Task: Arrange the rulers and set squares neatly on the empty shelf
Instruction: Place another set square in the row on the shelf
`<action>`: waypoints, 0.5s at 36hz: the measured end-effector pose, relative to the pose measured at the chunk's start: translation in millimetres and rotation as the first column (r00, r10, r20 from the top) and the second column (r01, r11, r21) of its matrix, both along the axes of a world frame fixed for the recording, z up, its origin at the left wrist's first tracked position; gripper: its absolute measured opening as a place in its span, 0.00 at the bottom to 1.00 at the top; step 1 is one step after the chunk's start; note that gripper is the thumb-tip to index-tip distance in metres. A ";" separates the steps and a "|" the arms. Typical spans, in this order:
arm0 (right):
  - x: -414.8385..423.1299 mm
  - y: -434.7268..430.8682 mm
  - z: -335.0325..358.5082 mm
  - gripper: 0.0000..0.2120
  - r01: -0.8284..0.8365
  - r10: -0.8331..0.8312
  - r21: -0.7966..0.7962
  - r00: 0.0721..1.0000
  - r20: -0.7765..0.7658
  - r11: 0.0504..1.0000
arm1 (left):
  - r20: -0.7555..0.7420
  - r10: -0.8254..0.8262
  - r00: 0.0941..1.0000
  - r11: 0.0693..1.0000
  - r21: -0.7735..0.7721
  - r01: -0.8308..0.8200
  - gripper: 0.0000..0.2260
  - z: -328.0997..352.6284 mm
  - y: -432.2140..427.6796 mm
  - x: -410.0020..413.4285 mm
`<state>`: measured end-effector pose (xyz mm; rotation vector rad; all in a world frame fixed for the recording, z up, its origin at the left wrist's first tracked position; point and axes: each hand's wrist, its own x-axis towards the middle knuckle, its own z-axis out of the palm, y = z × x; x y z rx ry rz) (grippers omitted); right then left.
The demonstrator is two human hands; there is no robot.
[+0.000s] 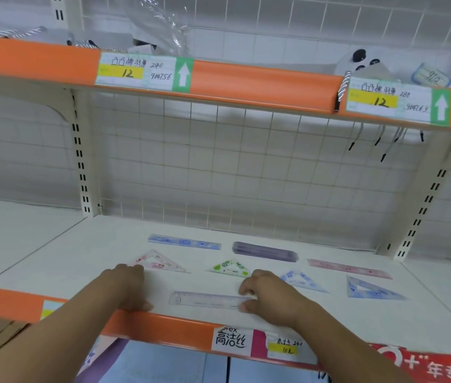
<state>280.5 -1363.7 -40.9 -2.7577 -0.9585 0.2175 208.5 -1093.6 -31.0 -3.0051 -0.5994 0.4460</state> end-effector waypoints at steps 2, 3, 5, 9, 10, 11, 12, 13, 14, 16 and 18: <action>-0.1 7.4 -3.0 0.21 -0.006 0.006 0.003 1.000 -0.010 1.000 | 0.007 0.011 1.000 1.000 -0.007 -0.011 0.35 -0.5 -0.6 0.0; -0.3 10.4 -4.6 0.21 -0.008 0.008 0.003 1.000 -0.014 1.000 | 0.011 0.010 1.000 1.000 -0.007 -0.010 0.35 -0.4 -1.2 0.1; -0.3 14.4 -7.1 0.20 -0.008 0.008 0.019 1.000 -0.025 1.000 | 0.018 0.003 1.000 1.000 0.000 -0.003 0.34 0.4 -2.5 -0.8; 1.3 16.9 -5.1 0.15 -0.008 0.010 0.049 0.998 -0.057 0.999 | 0.023 -0.004 1.000 1.000 -0.002 0.004 0.34 1.4 -2.7 -2.4; 2.0 16.9 -3.9 0.12 -0.016 0.018 0.050 0.998 -0.057 0.999 | 0.026 -0.007 1.000 1.000 -0.007 0.007 0.33 1.8 -2.6 -2.6; 2.5 16.9 -2.9 0.09 -0.022 0.025 0.053 0.998 -0.054 0.998 | 0.026 -0.013 1.000 1.000 -0.011 0.013 0.32 2.6 -2.8 -2.6; 2.9 16.7 -2.3 0.08 -0.025 0.028 0.057 0.998 -0.053 0.998 | 0.022 -0.023 0.999 1.000 -0.016 0.024 0.31 3.8 -3.6 -2.6; 3.0 16.5 -1.7 0.09 -0.026 0.029 0.061 0.998 -0.054 0.998 | 0.016 -0.042 0.999 0.999 -0.023 0.043 0.30 5.3 -5.5 -2.1; 3.5 16.5 -1.3 0.09 -0.023 0.027 0.065 0.998 -0.056 0.998 | 0.009 -0.065 0.998 0.997 -0.034 0.065 0.28 6.9 -8.3 -1.7; 4.7 16.3 0.3 0.11 -0.012 0.018 0.079 0.997 -0.070 0.997 | 0.001 -0.106 0.994 0.992 -0.068 0.105 0.26 10.7 -18.1 -0.6; 6.4 15.3 2.4 0.15 -0.006 0.014 0.089 0.996 -0.093 0.996 | 0.000 -0.134 0.991 0.986 -0.100 0.133 0.26 12.6 -29.8 0.9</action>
